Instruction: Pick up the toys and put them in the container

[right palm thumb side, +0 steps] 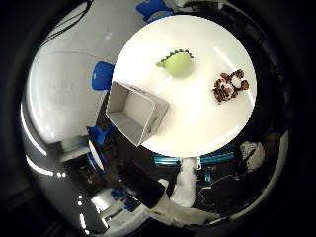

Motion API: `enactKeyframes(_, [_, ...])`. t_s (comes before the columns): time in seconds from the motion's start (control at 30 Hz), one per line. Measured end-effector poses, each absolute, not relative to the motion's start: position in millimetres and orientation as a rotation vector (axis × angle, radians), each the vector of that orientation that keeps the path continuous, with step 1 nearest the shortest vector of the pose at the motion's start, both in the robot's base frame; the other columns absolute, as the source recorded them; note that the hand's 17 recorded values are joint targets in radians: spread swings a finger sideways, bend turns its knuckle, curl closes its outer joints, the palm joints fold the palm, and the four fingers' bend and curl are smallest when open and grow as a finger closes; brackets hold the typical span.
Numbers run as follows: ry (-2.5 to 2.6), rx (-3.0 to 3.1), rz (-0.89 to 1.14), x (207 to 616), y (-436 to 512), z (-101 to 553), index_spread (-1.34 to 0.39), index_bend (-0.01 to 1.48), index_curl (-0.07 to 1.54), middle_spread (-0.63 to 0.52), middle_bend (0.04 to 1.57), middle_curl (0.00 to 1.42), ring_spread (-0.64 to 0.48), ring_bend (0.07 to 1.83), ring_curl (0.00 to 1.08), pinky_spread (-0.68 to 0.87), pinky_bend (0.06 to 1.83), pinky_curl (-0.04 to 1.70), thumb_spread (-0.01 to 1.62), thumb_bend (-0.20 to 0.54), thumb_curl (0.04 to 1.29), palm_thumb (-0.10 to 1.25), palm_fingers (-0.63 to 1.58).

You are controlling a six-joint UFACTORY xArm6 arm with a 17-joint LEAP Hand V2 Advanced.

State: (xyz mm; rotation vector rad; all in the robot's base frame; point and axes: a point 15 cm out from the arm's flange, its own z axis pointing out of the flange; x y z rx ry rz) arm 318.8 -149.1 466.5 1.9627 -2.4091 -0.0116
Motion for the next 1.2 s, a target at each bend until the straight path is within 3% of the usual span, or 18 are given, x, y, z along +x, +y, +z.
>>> enactKeyframes(0.37, [-2.387, 2.064, 0.136, 329, -131, 516, -0.36, 0.15, 0.28, 0.05, 0.24, 0.36, 0.24, 0.25, 0.21, 0.50, 0.43, 0.28, 1.14, -0.024, 0.22, 0.16, 0.20])
enactKeyframes(0.4, [-2.387, 2.068, 0.155, 330, -131, 521, -0.36, 0.17, 0.28, 0.07, 0.17, 0.33, 0.24, 0.26, 0.21, 0.50, 0.45, 0.29, 1.13, -0.024, 0.22, 0.15, 0.17])
enactKeyframes(0.53, [-2.380, 2.104, 0.213, 343, -130, 533, -0.36, 0.17, 0.29, 0.11, 0.18, 0.31, 0.25, 0.27, 0.22, 0.50, 0.48, 0.30, 1.09, -0.023, 0.23, 0.13, 0.13])
enactKeyframes(0.77, [-2.386, 2.156, 0.371, 375, -133, 543, -0.36, 0.16, 0.29, 0.12, 0.19, 0.30, 0.26, 0.28, 0.24, 0.50, 0.50, 0.30, 1.07, -0.023, 0.24, 0.12, 0.12])
enactKeyframes(1.2, [-2.395, 2.169, 0.389, 459, -150, 493, -0.37, 0.16, 0.28, 0.14, 0.19, 0.31, 0.26, 0.28, 0.25, 0.49, 0.53, 0.30, 1.06, -0.021, 0.25, 0.16, 0.10])
